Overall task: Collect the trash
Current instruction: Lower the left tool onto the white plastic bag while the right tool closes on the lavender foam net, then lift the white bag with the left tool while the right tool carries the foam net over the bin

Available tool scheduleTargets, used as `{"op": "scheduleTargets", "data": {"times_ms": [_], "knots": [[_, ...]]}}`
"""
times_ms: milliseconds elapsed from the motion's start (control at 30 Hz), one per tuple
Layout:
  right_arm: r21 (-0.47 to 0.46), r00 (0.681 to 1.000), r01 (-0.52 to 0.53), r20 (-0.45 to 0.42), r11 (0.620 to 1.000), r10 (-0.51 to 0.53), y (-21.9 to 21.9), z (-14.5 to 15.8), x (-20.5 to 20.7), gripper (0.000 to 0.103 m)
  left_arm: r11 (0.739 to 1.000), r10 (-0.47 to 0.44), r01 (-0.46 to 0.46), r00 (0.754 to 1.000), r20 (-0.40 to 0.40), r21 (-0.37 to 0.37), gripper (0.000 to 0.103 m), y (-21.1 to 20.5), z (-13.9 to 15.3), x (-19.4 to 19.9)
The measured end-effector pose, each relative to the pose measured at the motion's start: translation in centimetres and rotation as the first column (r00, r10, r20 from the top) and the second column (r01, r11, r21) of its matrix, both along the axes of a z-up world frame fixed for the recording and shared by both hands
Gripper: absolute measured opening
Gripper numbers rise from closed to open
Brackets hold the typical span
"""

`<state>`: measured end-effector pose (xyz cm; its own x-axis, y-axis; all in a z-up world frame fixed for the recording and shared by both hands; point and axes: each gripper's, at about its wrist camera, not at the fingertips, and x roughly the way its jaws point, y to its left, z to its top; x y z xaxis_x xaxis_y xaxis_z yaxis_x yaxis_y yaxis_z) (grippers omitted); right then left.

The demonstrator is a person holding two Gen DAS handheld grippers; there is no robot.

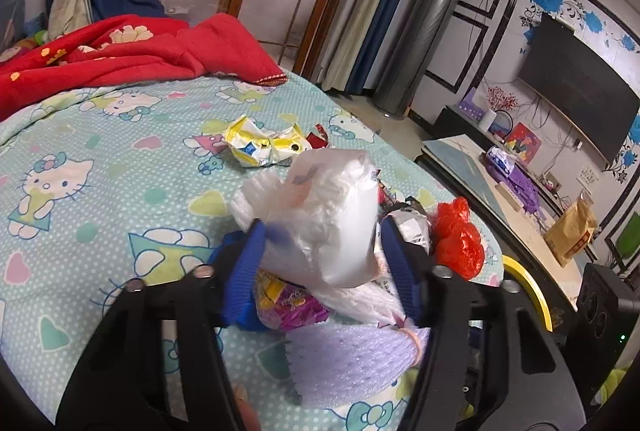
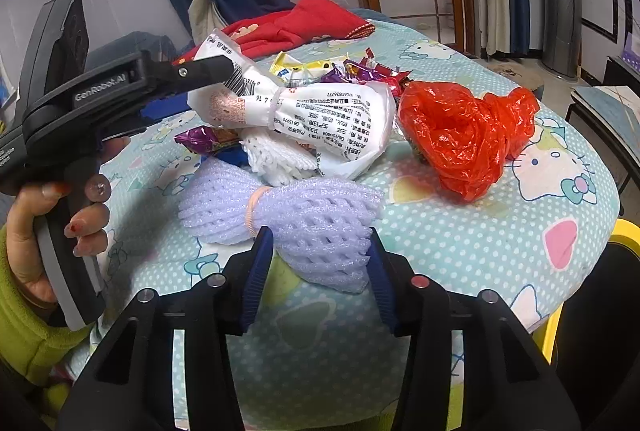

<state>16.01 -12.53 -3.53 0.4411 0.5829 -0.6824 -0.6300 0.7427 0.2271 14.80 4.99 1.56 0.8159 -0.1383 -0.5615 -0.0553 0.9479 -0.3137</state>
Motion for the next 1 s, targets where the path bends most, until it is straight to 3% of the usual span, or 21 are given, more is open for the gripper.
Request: {"op": "scheduleTargets", "data": {"times_ms": [233,333,600,900,1000], "knots": [[-0.01,0.999,-0.045,0.013,0.999,0.045,0.0,0.1,-0.9,0.023,0.999,-0.021,0.021,1.0,-0.004,-0.048,0.029,-0.3,-0.2,-0.4],[-0.003,0.997,-0.075,0.024,0.997,0.075,0.1,0.4,-1.4,0.02,0.998,-0.039,0.039,0.999,0.006,-0.052,0.024,-0.7,0.1,-0.7],[0.025,0.988,-0.146,0.061,0.989,0.144,-0.5,2.3,-3.2,0.018,0.997,-0.028,0.034,0.996,0.086,-0.065,0.021,0.3,2.9,-1.5],[0.057,0.982,-0.159,0.111,0.986,0.152,-2.8,4.9,-4.1,0.018,0.999,0.016,-0.01,0.984,0.178,-0.035,0.021,2.3,6.0,-2.9],[0.036,0.982,-0.146,0.129,0.989,0.14,-3.4,5.2,-4.3,0.018,0.999,0.017,-0.011,0.983,0.184,-0.031,0.021,2.2,5.9,-3.3]]}}
